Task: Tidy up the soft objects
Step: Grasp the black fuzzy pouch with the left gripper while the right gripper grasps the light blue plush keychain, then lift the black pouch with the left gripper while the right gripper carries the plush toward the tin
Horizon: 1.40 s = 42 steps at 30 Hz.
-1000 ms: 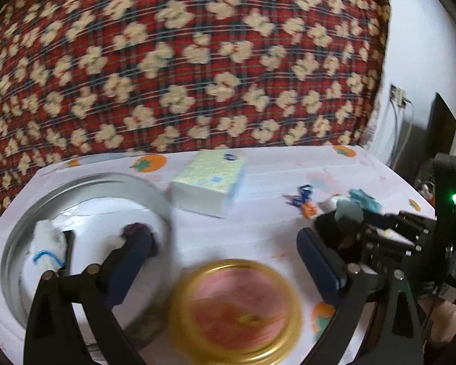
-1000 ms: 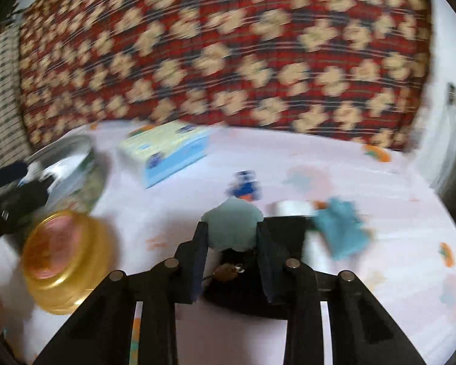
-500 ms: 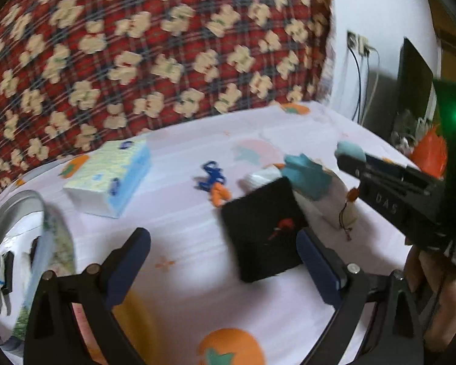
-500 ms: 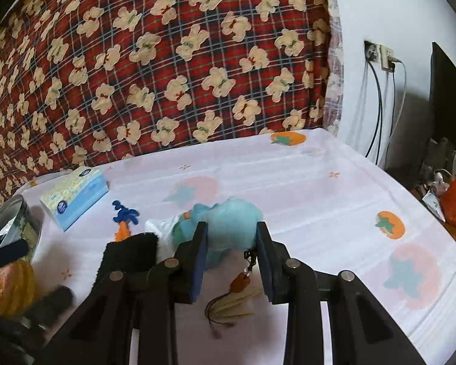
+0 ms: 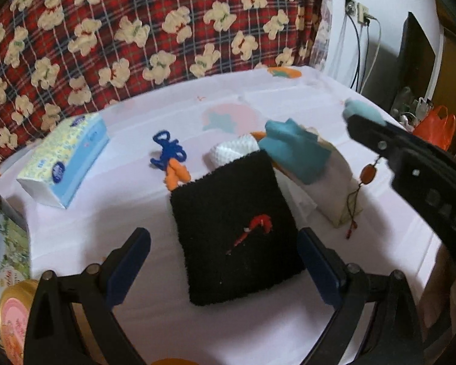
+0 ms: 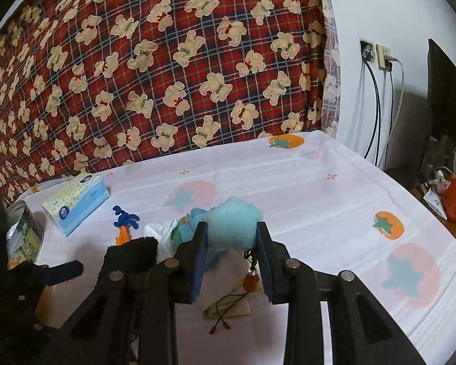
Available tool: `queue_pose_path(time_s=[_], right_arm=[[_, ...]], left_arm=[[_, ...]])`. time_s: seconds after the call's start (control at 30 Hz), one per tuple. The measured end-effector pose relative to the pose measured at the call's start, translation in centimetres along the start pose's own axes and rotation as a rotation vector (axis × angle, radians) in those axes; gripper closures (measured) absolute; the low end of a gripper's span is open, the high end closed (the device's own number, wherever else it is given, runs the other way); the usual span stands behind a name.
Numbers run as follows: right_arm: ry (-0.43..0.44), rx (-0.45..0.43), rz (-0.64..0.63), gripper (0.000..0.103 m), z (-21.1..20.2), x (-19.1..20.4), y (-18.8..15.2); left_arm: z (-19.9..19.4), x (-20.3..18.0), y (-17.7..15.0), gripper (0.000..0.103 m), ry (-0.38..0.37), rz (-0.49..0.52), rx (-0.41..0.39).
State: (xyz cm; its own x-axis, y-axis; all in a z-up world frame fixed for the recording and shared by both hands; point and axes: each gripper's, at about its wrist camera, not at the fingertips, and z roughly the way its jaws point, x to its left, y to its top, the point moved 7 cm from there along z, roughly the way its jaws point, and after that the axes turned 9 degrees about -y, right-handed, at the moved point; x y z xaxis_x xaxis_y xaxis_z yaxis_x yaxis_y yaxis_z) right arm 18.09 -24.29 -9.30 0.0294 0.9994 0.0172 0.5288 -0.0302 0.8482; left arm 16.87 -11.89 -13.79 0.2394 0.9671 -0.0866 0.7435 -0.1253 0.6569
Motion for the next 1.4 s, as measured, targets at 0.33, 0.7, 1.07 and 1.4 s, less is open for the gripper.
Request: queue_pose_path(time_s=[0.33, 0.7, 1.07, 1.4], right_arm=[[-0.010, -0.012, -0.004, 0.070, -0.2, 0.0, 0.1], [-0.043, -0.085, -0.018, 0.070, -1.5, 0.0, 0.5], [0.005, -0.134, 0.003, 0.070, -2.5, 0.0, 0.8], [0.016, -0.130, -0.012, 0.070, -2.4, 0.9, 0.9]], left_arm=[[0.6, -0.7, -0.5, 0.048, -0.093, -0.004, 0.026], [-1.9, 0.7, -0.1, 0.073, -0.143, -0.081, -0.110], [-5.1, 1.1, 0.4, 0.073, -0.081, -0.060, -0.279], [-5.9, 2.4, 0.0, 0.073, -0.033, -0.093, -0.317]])
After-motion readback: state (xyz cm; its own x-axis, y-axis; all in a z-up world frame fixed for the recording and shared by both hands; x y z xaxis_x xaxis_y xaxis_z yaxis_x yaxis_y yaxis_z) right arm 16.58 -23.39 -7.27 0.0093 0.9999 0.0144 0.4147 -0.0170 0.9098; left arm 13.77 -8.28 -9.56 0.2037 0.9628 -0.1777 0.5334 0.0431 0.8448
